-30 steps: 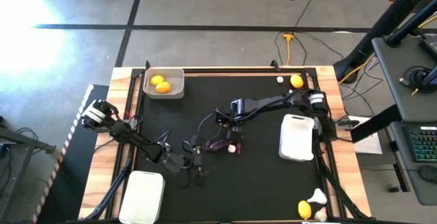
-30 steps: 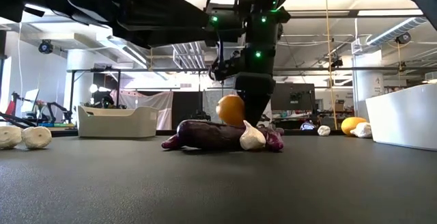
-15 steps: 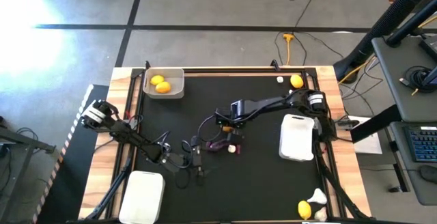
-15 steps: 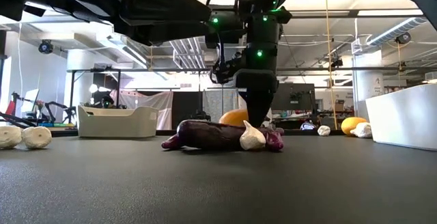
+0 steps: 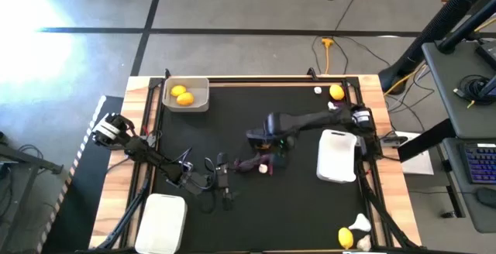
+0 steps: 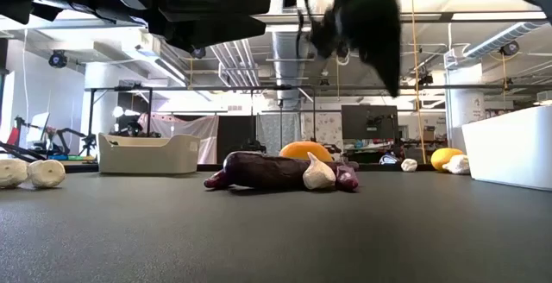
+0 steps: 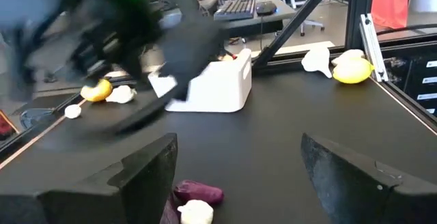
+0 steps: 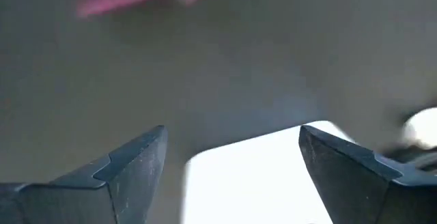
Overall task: Sort produce into baskets
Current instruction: Move the bottom right lemon to the center of the table
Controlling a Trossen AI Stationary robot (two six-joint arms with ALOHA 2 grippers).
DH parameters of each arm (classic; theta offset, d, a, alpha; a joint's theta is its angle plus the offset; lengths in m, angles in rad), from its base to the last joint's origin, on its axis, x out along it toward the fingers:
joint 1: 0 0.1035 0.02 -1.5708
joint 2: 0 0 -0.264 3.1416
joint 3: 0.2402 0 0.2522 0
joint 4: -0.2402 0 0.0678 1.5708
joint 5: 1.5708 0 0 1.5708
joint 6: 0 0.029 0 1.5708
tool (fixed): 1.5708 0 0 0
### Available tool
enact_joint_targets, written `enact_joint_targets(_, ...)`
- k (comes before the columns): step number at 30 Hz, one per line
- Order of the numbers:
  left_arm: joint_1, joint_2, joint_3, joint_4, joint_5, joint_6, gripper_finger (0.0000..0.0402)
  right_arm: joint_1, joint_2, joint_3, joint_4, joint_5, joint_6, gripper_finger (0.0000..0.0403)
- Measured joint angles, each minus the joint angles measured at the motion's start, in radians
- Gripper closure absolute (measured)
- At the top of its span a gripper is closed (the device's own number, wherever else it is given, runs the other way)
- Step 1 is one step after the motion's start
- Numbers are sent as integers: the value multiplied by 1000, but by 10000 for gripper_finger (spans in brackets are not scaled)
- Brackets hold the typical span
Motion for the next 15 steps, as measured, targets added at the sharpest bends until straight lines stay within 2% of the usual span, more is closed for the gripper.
enact_joint_targets(5,0,0,0,9,0,-1,107,221,-70,-1,155,-260,378,77)
enact_joint_targets(15,3,15,16,32,0,1,107,692,-61,-63,152,-299,1039,91)
